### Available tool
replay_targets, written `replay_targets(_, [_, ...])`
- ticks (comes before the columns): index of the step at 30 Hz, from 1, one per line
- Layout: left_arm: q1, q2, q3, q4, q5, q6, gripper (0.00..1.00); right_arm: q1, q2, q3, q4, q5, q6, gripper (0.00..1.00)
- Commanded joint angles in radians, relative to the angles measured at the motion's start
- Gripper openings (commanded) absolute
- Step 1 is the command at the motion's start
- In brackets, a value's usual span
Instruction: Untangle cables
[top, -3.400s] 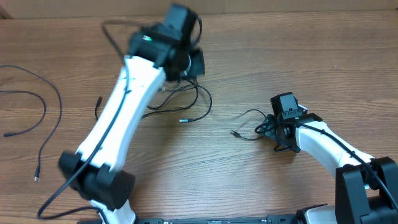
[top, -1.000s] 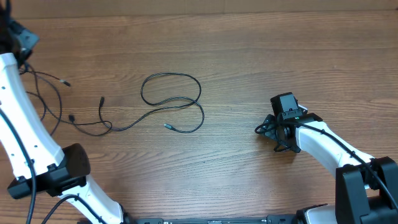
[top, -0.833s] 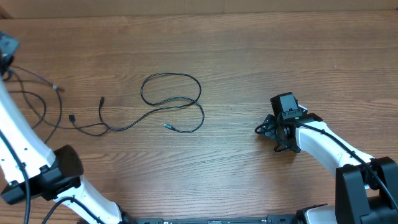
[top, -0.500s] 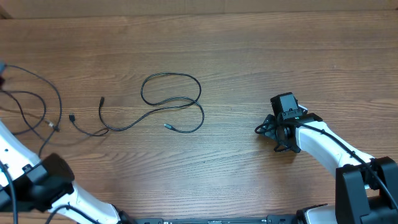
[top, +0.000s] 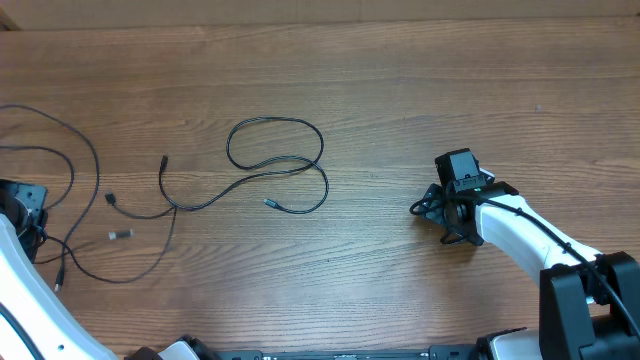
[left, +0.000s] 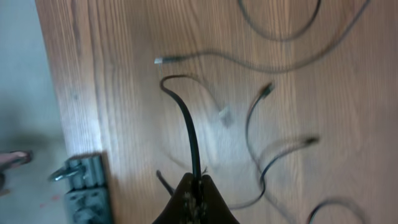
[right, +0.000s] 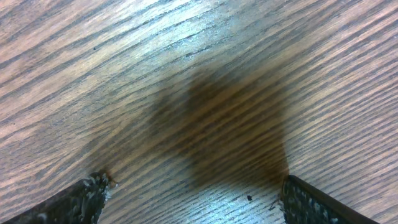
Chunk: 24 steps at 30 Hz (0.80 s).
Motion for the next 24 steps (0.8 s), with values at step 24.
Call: replay_targets(24, [0.225,0.029,-0.04,0.579,-0.067,-0.304,0.04,-0.008,0.013,-0.014,0.018,-0.016,-0.006,0.88])
